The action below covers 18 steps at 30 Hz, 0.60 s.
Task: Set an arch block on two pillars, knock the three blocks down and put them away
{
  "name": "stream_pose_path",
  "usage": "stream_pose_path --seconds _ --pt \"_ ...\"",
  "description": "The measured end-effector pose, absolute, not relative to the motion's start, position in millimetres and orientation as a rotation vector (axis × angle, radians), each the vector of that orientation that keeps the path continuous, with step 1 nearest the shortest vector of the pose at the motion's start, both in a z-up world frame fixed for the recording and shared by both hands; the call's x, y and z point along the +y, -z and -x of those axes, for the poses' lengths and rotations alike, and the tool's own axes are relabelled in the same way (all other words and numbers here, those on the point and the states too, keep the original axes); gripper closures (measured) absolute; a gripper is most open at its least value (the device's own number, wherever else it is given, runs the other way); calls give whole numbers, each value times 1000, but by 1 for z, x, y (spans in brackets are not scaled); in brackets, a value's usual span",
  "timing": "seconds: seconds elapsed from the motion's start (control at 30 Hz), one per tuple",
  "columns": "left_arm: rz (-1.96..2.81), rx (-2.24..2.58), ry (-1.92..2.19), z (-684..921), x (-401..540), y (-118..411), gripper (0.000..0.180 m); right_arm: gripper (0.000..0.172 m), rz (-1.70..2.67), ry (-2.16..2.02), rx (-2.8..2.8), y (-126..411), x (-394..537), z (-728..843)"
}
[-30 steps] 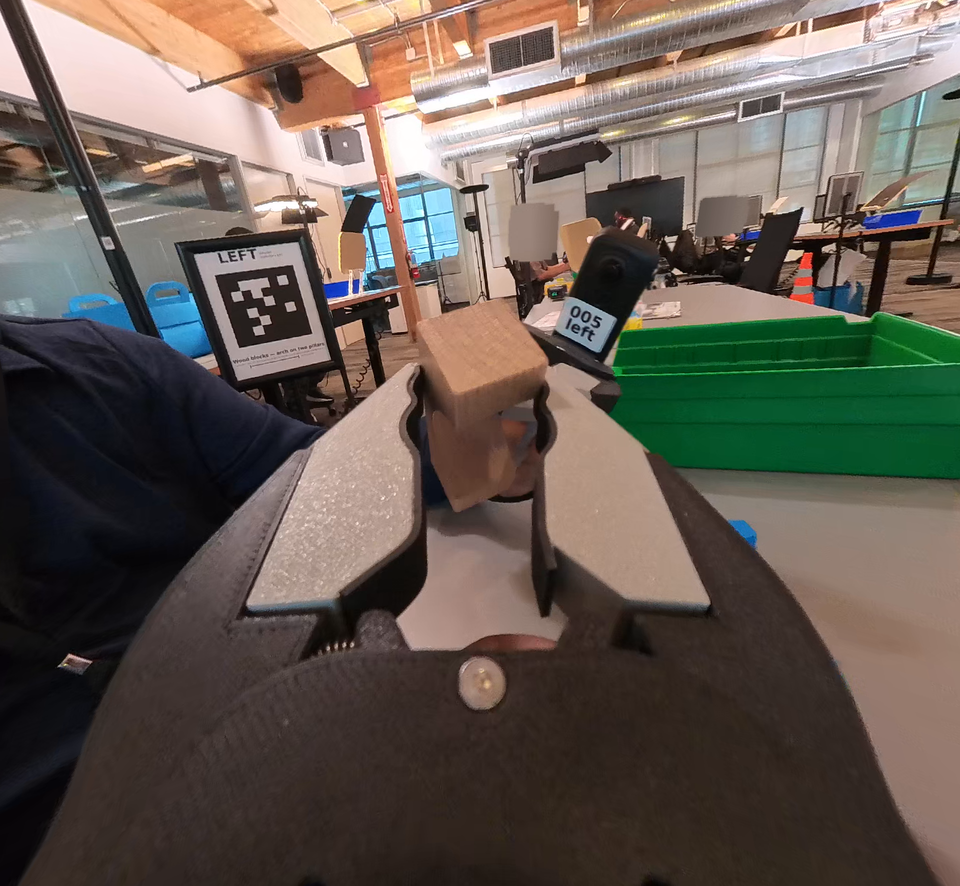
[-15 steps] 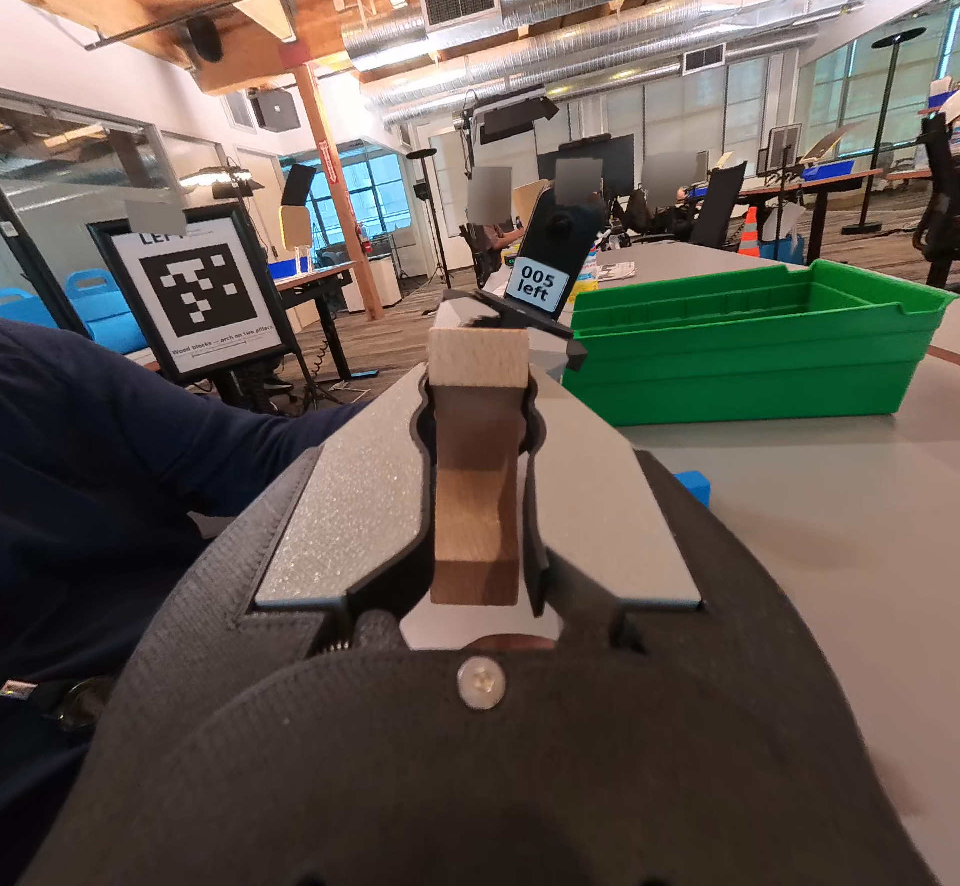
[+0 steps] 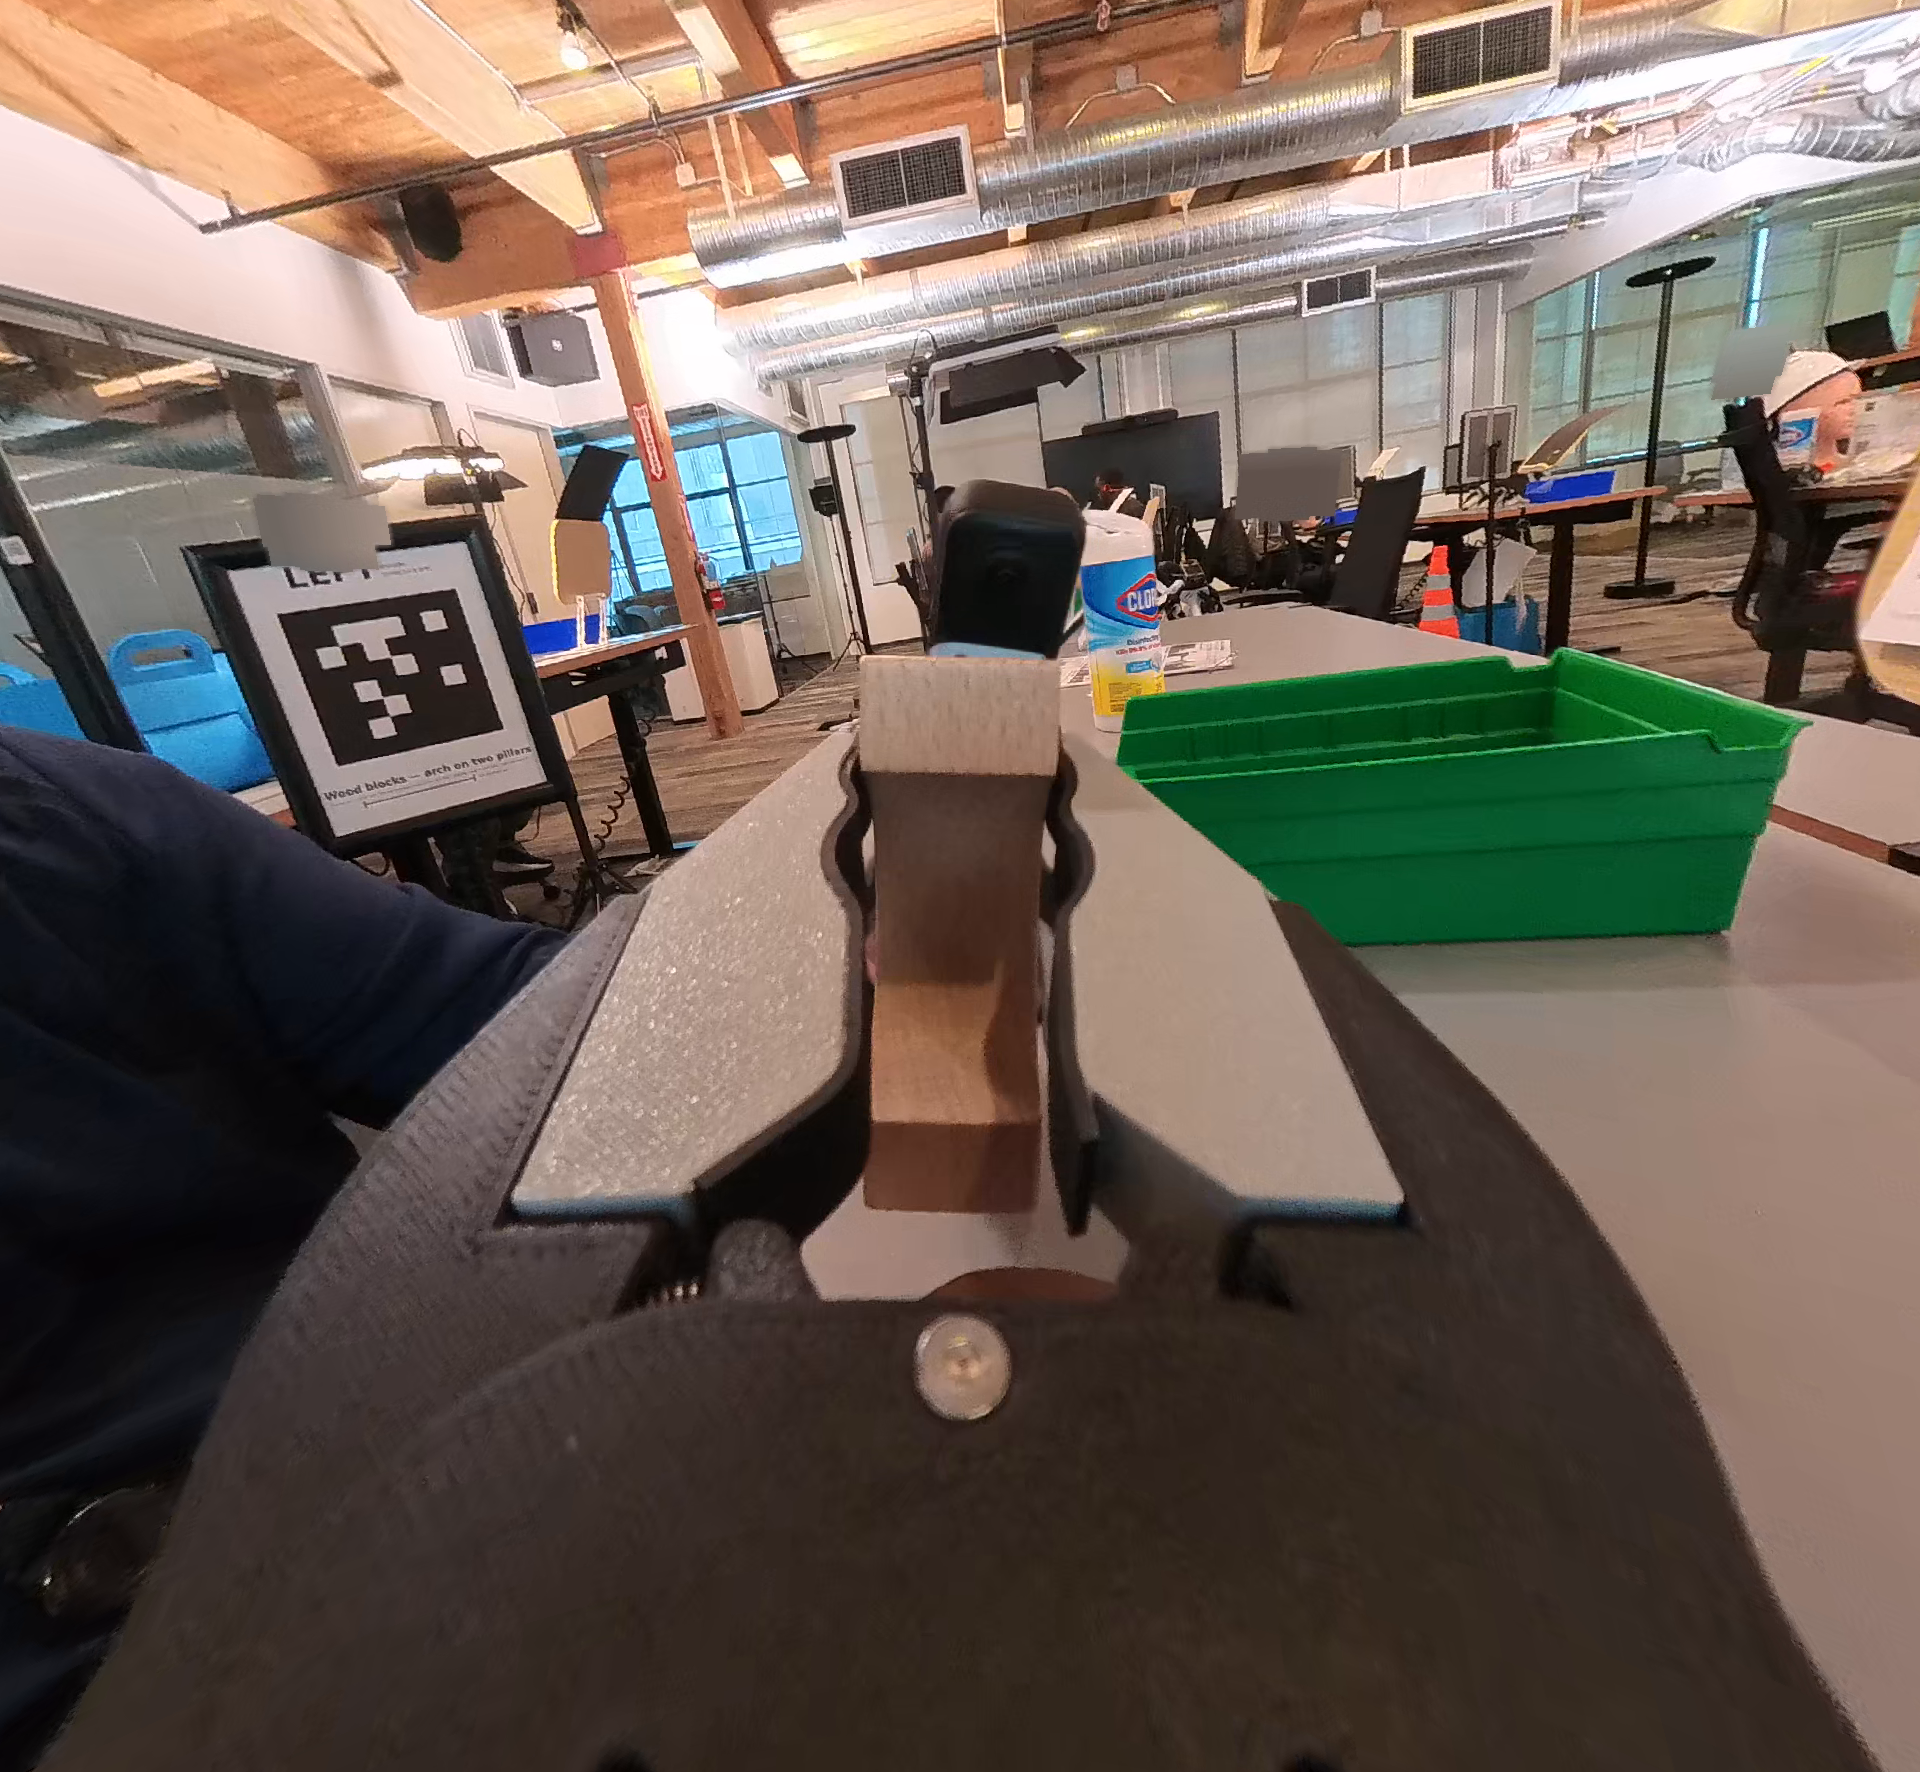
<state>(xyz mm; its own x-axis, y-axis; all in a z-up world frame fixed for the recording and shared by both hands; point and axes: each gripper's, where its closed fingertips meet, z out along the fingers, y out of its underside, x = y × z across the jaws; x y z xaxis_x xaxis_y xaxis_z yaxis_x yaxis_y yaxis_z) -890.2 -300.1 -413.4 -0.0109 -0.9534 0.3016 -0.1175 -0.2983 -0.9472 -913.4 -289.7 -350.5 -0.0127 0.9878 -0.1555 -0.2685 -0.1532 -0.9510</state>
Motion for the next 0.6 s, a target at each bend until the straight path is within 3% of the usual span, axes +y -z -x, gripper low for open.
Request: stream_pose_path --seconds 0.23,0.6 --pt "1502 1172 1411 876 -307 418 121 141 1028 -1429 -920 342 -301 917" --pt "1389 1178 1317 868 -309 414 148 141 1034 -1415 -899 343 -299 922"
